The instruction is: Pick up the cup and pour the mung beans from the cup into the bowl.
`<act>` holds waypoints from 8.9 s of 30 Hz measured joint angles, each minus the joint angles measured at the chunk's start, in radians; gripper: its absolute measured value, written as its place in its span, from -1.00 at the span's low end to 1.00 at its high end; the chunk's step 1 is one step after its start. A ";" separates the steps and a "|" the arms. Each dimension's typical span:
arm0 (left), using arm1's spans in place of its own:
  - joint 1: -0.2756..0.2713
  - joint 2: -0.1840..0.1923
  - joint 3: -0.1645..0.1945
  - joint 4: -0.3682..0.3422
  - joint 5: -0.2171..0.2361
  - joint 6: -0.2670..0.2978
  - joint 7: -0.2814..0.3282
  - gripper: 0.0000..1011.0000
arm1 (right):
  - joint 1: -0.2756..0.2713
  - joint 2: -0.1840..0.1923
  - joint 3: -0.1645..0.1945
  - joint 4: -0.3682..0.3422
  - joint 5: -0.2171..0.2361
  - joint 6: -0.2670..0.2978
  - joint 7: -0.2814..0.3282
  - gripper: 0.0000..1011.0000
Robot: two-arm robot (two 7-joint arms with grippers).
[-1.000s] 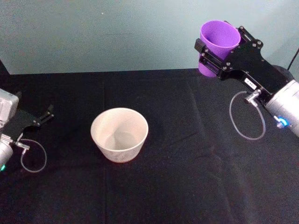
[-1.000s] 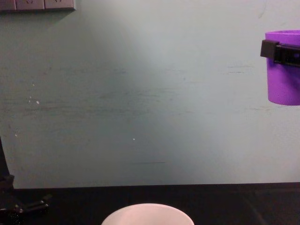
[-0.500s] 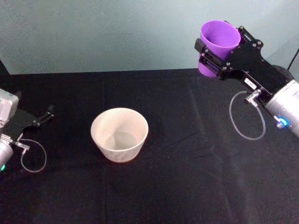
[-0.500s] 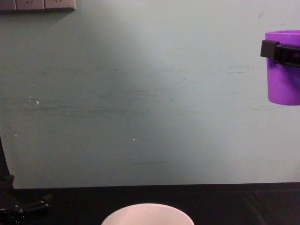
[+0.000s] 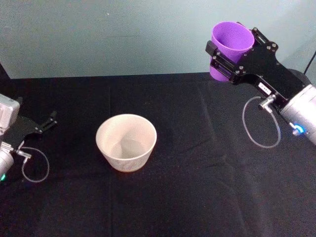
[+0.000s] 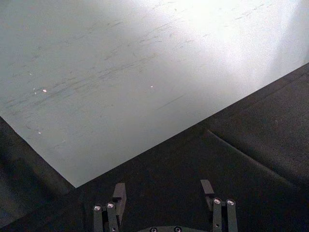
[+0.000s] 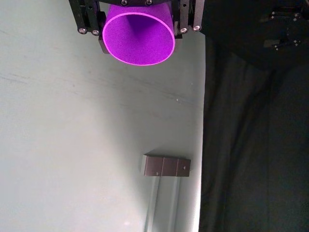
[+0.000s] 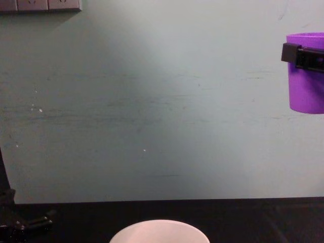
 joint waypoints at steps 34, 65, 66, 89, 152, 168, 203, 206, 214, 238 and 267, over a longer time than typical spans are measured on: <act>0.000 0.000 0.000 0.000 0.000 0.000 0.000 0.98 | 0.000 0.000 0.000 0.000 0.000 0.000 0.000 0.49; 0.000 0.000 0.000 0.000 0.000 0.000 0.000 0.98 | 0.000 0.000 0.000 0.000 0.000 0.000 0.000 0.49; 0.000 0.000 0.000 0.000 0.000 0.000 0.000 0.98 | 0.000 0.000 0.000 0.000 0.000 0.000 0.000 0.49; 0.000 0.000 0.000 0.000 0.000 0.000 0.000 0.98 | 0.000 0.000 0.000 0.000 0.000 0.000 0.000 0.49; 0.000 0.000 0.000 0.000 0.000 0.000 0.000 0.98 | 0.000 0.000 0.000 0.000 0.000 0.000 0.000 0.49; 0.000 0.000 0.000 0.000 0.000 0.000 0.000 0.98 | 0.000 0.000 0.000 0.000 0.000 0.000 0.000 0.49; 0.000 0.000 0.000 0.000 0.000 0.000 0.000 0.98 | 0.000 0.000 0.000 0.000 0.000 0.000 0.000 0.49; 0.000 0.000 0.000 0.000 0.000 0.000 0.000 0.98 | 0.000 0.000 0.000 0.000 0.000 0.000 0.000 0.49; 0.000 0.000 0.000 0.000 0.000 0.000 0.000 0.98 | 0.000 0.000 0.000 0.000 0.000 0.000 0.000 0.49; 0.000 0.000 0.000 0.000 0.000 0.000 0.000 0.98 | 0.118 -0.031 -0.107 0.112 0.006 -0.003 0.058 0.49; 0.000 0.000 0.000 0.000 0.000 0.000 0.000 0.98 | 0.349 -0.107 -0.302 0.493 -0.147 -0.120 0.123 0.49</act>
